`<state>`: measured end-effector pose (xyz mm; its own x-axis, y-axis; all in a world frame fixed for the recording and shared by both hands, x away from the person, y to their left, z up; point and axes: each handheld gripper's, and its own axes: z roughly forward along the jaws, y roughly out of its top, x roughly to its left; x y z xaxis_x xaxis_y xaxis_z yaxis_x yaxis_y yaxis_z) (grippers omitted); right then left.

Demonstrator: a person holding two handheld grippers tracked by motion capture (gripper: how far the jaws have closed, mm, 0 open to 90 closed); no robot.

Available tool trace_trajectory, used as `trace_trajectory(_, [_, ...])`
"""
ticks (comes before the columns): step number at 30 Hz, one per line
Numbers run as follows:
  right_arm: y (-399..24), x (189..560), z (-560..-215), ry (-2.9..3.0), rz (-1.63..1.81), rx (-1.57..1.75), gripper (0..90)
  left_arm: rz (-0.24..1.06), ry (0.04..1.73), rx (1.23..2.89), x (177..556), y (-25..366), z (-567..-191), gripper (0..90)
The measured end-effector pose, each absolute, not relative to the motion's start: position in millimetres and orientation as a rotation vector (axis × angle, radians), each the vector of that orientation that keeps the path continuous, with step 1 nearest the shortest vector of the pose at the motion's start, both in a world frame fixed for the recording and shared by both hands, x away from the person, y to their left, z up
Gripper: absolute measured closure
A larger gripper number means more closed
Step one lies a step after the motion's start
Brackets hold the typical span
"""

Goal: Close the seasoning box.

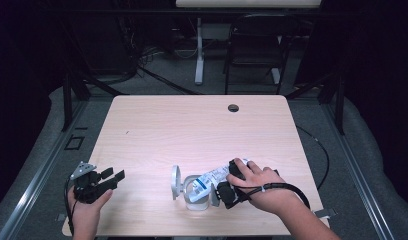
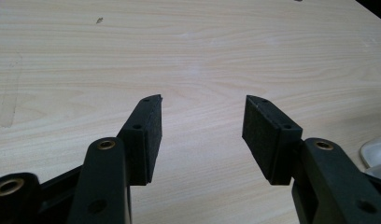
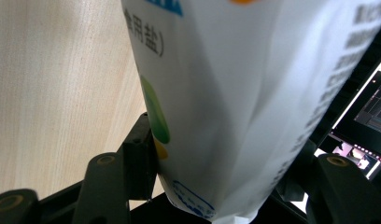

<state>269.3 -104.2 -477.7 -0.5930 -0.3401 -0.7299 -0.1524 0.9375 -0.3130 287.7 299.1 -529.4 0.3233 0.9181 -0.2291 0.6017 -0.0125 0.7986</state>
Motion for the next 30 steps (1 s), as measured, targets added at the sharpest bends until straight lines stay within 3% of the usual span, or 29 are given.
trace_trajectory(30, [-101.1,270.0,-474.9,2.211,-0.303,-0.373,43.1,0.450,1.373,1.714,287.6,299.4,-529.2,48.0])
